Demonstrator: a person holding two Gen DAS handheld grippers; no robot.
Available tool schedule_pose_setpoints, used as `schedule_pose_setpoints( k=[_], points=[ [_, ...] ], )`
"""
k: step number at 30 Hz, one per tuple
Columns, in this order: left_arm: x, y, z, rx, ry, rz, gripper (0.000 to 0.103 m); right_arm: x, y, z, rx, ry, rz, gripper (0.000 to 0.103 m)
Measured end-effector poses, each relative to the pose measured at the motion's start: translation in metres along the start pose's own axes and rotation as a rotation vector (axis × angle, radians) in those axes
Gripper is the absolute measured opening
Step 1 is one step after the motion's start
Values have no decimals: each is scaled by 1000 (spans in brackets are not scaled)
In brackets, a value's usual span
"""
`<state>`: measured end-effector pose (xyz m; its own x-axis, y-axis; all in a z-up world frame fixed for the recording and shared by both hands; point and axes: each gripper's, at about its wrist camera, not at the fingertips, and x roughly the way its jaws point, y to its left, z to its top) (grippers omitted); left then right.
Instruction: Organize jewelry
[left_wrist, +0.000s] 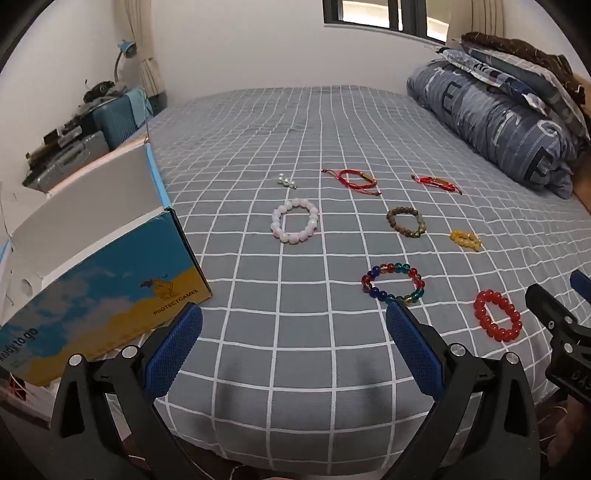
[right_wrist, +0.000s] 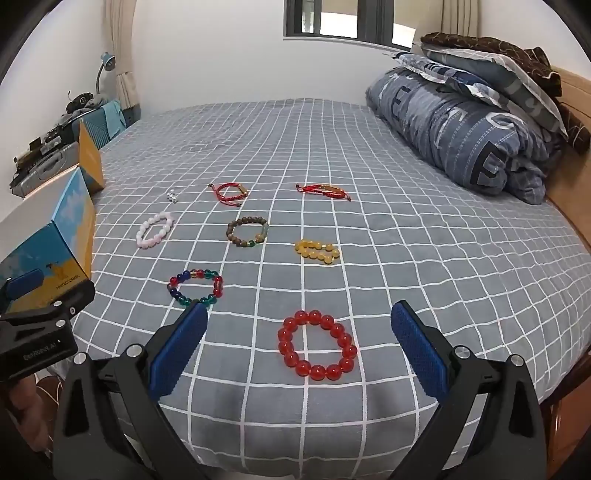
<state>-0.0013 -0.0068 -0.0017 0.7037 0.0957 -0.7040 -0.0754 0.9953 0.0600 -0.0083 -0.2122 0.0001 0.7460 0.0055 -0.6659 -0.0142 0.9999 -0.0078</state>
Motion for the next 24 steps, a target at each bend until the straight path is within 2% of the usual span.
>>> schedule_pose_setpoints(
  k=[24],
  points=[
    [1, -1, -1, -17, 11, -17, 97, 7, -1, -1, 13, 15, -15, 96]
  ],
)
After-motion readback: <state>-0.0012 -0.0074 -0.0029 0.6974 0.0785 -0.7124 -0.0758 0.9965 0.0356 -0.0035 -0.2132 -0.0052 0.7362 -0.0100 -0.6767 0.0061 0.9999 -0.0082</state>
